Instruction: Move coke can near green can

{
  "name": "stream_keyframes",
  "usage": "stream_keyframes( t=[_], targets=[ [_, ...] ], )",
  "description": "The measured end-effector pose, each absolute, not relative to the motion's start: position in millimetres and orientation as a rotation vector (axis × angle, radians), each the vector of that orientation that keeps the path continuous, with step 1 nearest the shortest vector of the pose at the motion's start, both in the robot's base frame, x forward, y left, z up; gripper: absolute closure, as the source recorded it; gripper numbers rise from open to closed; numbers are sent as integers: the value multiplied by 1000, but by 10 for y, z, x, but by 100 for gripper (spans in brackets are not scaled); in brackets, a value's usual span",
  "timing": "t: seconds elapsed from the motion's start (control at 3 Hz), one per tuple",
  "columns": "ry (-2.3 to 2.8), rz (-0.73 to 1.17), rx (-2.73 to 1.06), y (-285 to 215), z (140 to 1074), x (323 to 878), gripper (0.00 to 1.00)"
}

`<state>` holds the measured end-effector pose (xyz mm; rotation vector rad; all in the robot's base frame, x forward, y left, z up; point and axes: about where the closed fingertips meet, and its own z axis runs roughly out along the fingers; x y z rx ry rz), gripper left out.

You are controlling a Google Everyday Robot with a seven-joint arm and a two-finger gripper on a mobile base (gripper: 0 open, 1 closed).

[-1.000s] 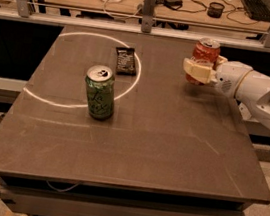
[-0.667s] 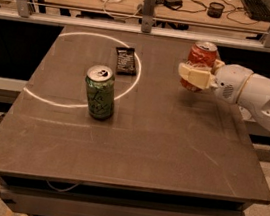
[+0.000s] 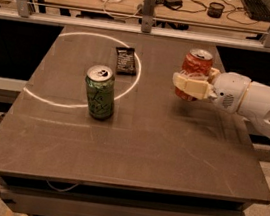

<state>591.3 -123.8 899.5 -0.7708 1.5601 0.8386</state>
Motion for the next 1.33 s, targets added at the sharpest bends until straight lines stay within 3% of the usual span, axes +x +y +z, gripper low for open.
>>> stream_keyframes(
  t=[1.33],
  targets=[
    [1433, 1047, -987, -417, 9004, 5534, 100]
  ],
)
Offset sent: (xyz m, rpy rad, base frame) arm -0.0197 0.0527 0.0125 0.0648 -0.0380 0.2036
